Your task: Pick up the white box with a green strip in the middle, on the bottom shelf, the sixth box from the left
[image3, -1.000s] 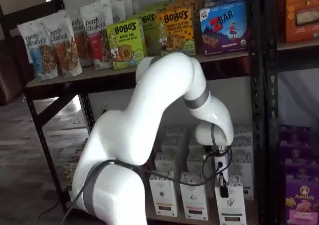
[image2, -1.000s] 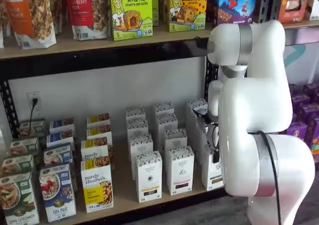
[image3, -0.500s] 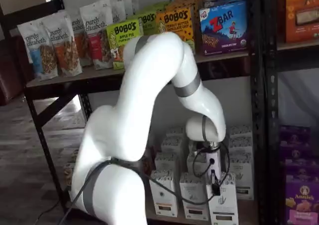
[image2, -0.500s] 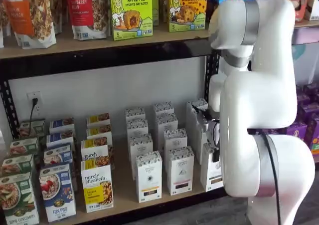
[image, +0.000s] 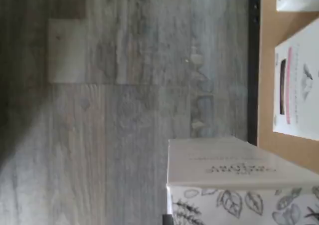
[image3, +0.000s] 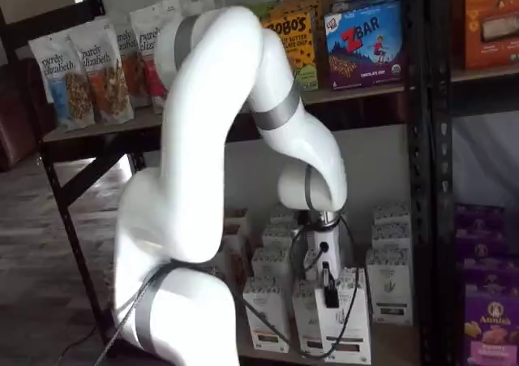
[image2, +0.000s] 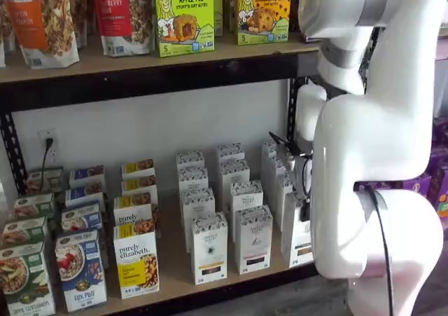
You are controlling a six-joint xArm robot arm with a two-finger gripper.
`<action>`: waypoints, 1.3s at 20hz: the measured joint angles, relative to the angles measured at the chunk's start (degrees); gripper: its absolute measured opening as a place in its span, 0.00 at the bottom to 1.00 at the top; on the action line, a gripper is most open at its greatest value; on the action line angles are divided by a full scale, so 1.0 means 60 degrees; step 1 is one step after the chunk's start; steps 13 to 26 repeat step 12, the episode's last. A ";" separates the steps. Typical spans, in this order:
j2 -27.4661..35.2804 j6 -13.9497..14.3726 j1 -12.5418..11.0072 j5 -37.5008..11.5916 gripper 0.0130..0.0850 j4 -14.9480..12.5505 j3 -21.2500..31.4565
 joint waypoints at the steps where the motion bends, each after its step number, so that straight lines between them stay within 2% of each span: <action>1: -0.0398 -0.0013 0.0025 0.0168 0.50 0.0043 0.0271; 8: -0.2955 -0.0024 0.0308 0.1441 0.50 0.0385 0.1678; 12: -0.3764 0.0060 0.0488 0.1944 0.50 0.0512 0.2015; 26: -0.3764 0.0060 0.0488 0.1944 0.50 0.0512 0.2015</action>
